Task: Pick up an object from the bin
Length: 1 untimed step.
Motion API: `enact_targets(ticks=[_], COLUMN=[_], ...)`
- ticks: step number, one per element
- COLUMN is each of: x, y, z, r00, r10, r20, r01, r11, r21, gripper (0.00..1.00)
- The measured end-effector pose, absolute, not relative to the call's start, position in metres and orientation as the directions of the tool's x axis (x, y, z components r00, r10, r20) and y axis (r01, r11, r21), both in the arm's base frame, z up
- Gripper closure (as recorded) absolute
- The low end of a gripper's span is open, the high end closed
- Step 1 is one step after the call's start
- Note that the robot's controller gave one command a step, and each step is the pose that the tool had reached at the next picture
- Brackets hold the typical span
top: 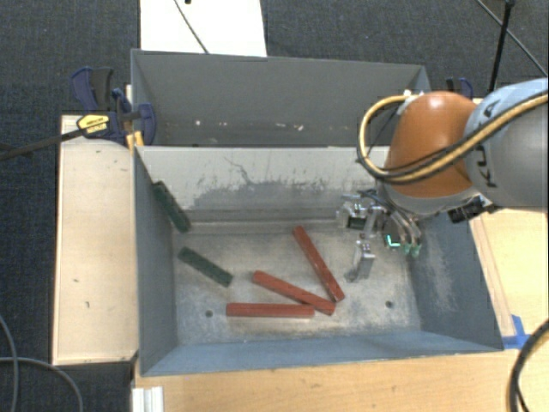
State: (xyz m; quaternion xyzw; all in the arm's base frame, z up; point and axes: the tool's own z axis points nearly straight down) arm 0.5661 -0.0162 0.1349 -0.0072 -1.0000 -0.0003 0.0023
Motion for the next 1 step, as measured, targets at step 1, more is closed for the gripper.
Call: enact_targets(ticks=[1], x=[0.528], y=[0.0355], z=[0.0683], r00=[-0.997], r10=[0.08], r20=[0.002], r01=[0.08], r11=[0.997], r21=[0.002], gripper=[0.0])
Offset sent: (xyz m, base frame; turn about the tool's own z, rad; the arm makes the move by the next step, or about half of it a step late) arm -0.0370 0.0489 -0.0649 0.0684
